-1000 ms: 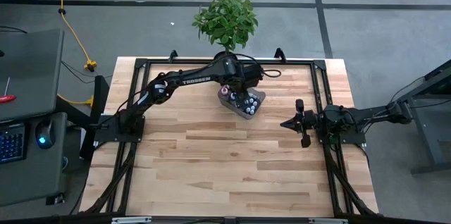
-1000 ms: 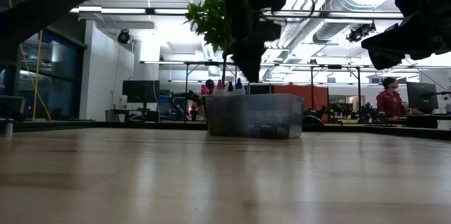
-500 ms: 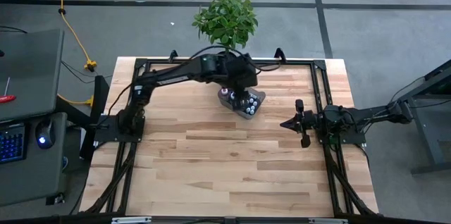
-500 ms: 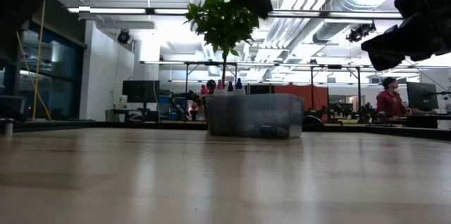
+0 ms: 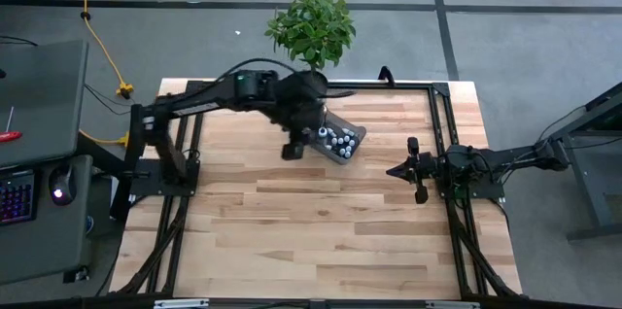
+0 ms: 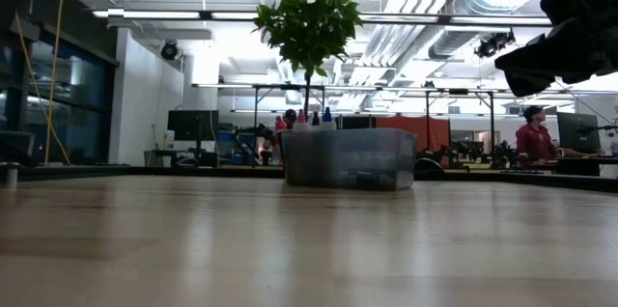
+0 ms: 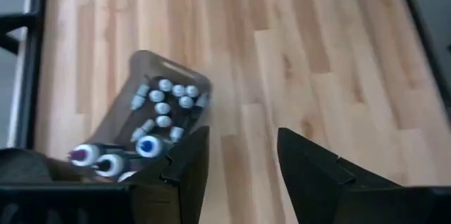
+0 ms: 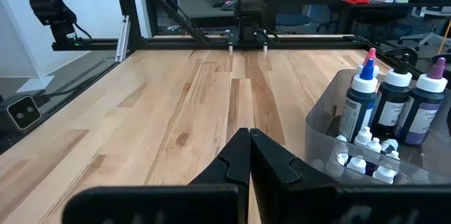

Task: Pick & Place food coloring
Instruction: Return to Home Position

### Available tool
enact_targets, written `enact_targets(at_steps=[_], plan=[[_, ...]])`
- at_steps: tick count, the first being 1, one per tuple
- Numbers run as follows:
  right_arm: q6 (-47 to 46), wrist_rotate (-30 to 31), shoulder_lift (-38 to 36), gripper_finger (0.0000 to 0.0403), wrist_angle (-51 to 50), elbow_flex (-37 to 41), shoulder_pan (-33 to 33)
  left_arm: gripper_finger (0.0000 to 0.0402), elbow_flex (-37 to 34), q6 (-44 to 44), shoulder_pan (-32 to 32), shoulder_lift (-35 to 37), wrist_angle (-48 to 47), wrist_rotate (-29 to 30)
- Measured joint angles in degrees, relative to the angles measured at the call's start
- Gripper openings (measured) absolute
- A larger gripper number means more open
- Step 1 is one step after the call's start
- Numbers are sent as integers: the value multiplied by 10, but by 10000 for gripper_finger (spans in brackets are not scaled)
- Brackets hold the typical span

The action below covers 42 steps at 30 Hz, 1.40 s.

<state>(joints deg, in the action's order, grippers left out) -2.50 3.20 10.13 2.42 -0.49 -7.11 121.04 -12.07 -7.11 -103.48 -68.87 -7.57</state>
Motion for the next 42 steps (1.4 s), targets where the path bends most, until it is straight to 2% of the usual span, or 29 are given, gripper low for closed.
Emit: enact_targets(at_steps=[4, 10, 14, 17, 22, 26, 34, 42], plan=[[0, 0, 0, 2, 0, 0, 0, 163, -162, 4, 0, 103, 95, -36], [0, 0, 0, 2, 0, 0, 0, 163, -432, 57, 0, 286, 320, -46], [0, 0, 0, 2, 0, 0, 0, 163, -563, 90, -1, 397, 414, -49], [0, 0, 0, 2, 0, 0, 0, 163, -643, 111, 0, 475, 446, -25], [0, 0, 0, 2, 0, 0, 0, 163, -754, 147, -1, 587, 460, 19], [0, 0, 0, 2, 0, 0, 0, 163, -816, 174, 0, 654, 462, 21], [0, 0, 0, 2, 0, 0, 0, 163, -937, 228, 0, 783, 510, -10], [0, 0, 0, 2, 0, 0, 0, 163, -1037, 250, 0, 870, 557, -54]])
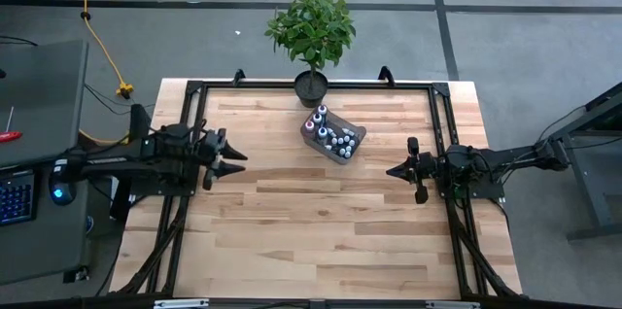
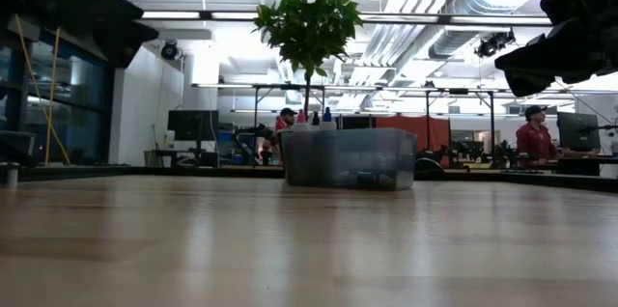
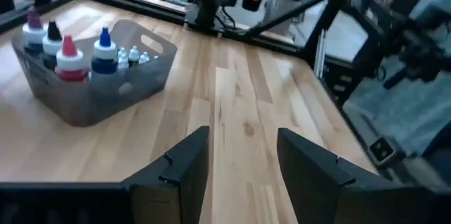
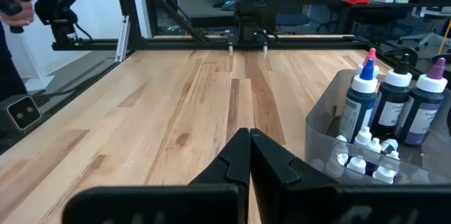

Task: Pick & Place food coloring
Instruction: Return to Home Position

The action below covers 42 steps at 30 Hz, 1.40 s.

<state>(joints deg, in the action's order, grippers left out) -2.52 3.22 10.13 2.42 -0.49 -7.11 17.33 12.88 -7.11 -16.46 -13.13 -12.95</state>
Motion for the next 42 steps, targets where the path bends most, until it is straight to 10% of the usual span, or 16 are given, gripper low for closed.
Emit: enact_targets(at_steps=[23, 33, 42], plan=[[0, 0, 0, 2, 0, 0, 0, 163, -100, 129, 3, 78, 100, -26], [0, 0, 0, 2, 0, 0, 0, 163, -153, 144, 100, 78, 181, 47], [0, 0, 0, 3, 0, 0, 0, 163, -159, 40, 116, 77, 148, 49]])
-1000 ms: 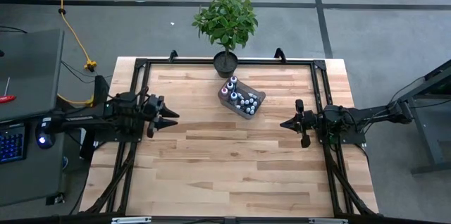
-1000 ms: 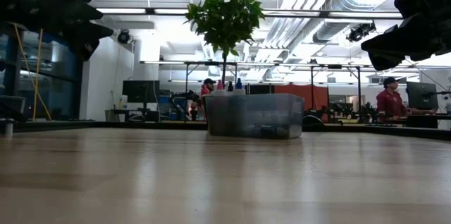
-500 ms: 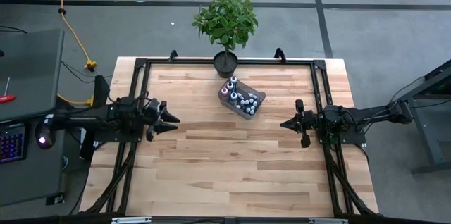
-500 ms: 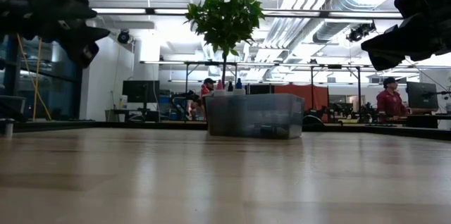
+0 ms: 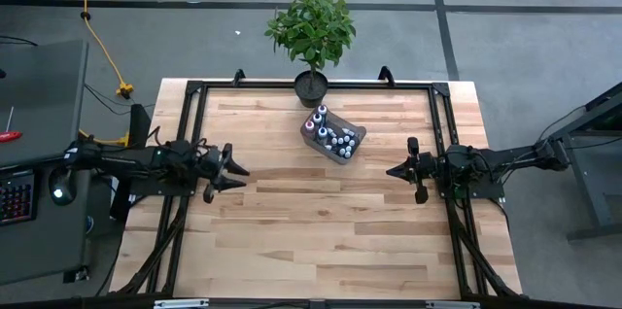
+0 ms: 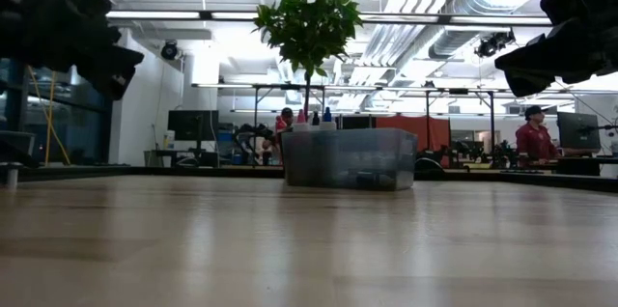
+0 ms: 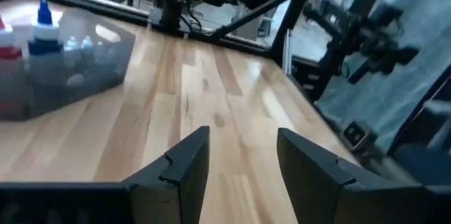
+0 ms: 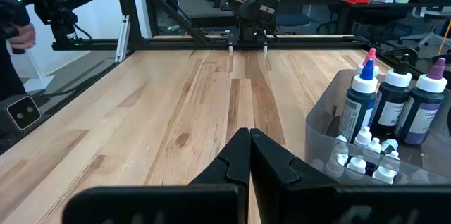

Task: Pick & Place food coloring
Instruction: Return to Home Position

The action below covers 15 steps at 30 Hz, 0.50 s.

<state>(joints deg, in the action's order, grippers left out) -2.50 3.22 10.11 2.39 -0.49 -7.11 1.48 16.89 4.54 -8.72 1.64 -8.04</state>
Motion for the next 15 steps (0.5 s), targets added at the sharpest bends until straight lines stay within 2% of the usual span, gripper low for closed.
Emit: enact_targets(at_steps=[4, 8, 15], plan=[[0, 0, 0, 2, 0, 0, 0, 163, 0, -48, 0, -5, -9, 14], [0, 0, 0, 2, 0, 0, 0, 163, 0, -55, -1, -17, -21, 87], [0, 0, 0, 2, 0, 0, 0, 163, 0, -77, -29, -37, -22, 78]])
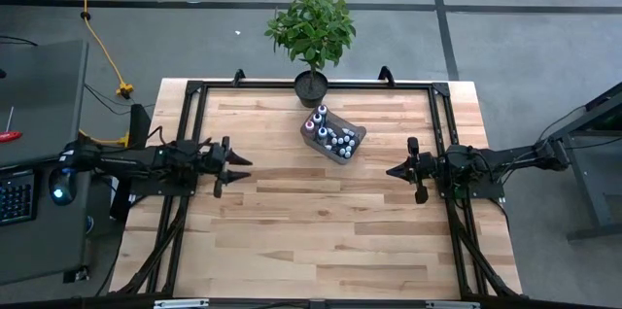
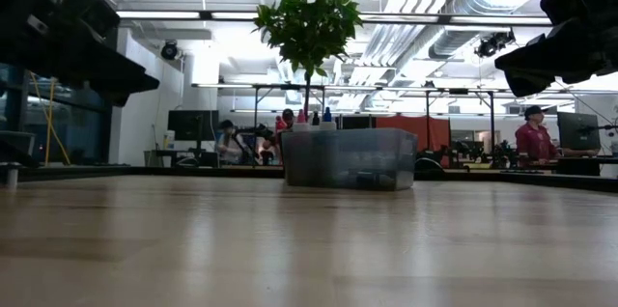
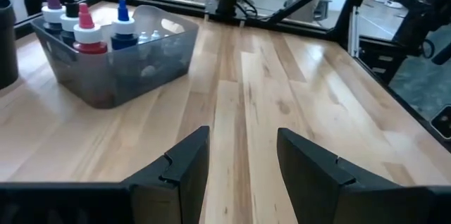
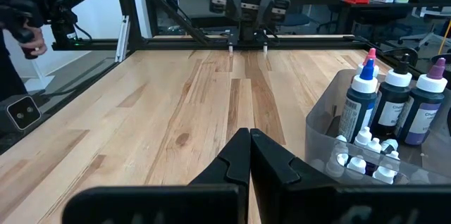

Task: Pick & Place food coloring
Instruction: Return to Home Position

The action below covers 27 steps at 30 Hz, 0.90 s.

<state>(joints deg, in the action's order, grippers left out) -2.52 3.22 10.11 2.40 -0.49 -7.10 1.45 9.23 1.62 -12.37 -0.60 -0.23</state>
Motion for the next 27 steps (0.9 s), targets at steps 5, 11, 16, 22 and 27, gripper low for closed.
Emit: enact_targets(at_steps=[5, 11, 16, 22, 27], plan=[[0, 0, 0, 2, 0, 0, 0, 163, 0, 0, -5, -3, -1, 0], [0, 0, 0, 2, 0, 0, 0, 163, -1, 0, -5, -2, 5, -1], [0, 0, 0, 2, 0, 0, 0, 163, -1, 0, -5, -2, 6, -1], [0, 0, 0, 3, 0, 0, 0, 163, -1, 0, -5, -2, 7, -2], [0, 0, 0, 2, 0, 0, 0, 163, -1, 0, -5, -2, 7, -2]])
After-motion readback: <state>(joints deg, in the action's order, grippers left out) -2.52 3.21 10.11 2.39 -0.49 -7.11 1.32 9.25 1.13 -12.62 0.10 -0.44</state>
